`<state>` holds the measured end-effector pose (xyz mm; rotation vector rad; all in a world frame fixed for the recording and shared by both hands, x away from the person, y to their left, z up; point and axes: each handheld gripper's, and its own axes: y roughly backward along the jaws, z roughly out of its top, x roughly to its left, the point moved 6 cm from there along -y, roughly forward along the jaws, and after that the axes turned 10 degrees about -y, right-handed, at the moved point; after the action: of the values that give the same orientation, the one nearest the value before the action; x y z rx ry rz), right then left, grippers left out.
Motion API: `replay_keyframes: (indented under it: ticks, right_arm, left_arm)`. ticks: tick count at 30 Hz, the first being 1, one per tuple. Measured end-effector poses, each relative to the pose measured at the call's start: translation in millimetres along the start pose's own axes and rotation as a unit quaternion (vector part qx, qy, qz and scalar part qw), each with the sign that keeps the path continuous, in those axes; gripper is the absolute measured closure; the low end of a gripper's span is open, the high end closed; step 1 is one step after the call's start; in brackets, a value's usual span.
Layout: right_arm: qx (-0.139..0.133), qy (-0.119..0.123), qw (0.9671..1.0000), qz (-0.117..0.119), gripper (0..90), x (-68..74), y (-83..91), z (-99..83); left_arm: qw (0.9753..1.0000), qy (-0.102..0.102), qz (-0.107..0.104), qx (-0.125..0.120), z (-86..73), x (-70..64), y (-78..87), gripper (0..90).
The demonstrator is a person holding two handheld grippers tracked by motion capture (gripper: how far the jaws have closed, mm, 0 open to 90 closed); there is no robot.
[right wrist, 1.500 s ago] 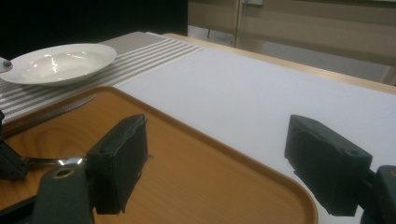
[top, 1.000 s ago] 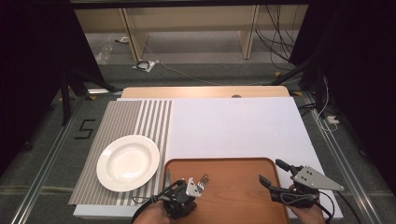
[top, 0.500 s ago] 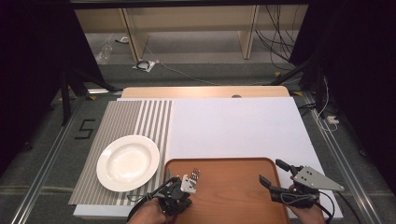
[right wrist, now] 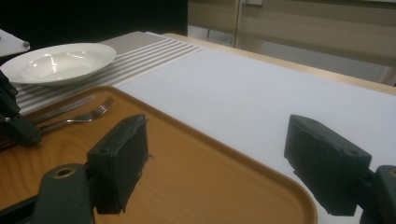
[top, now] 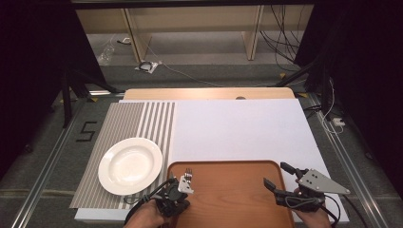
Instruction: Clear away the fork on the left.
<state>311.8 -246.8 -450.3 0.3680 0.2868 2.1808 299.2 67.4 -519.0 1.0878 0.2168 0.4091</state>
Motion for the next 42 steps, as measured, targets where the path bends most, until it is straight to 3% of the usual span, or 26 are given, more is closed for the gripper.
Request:
replay_keyframes:
  ticks: [35,40,42]
  right_arm:
    - [-0.002,0.0,1.0,0.001,22.4,-0.2,-0.7,0.0]
    - [-0.001,0.001,1.0,0.001,22.4,-0.2,-0.5,0.0]
    - [-0.002,0.0,1.0,0.001,22.4,-0.2,-0.6,0.0]
  left_arm:
    - [0.9998,0.02,0.001,0.0,-10.2,6.8,4.4,89.4]
    - [0.9998,0.018,0.001,-0.006,-9.3,6.4,6.2,86.5]
    - [0.9998,0.015,0.0,-0.012,-8.1,6.0,8.0,80.7]
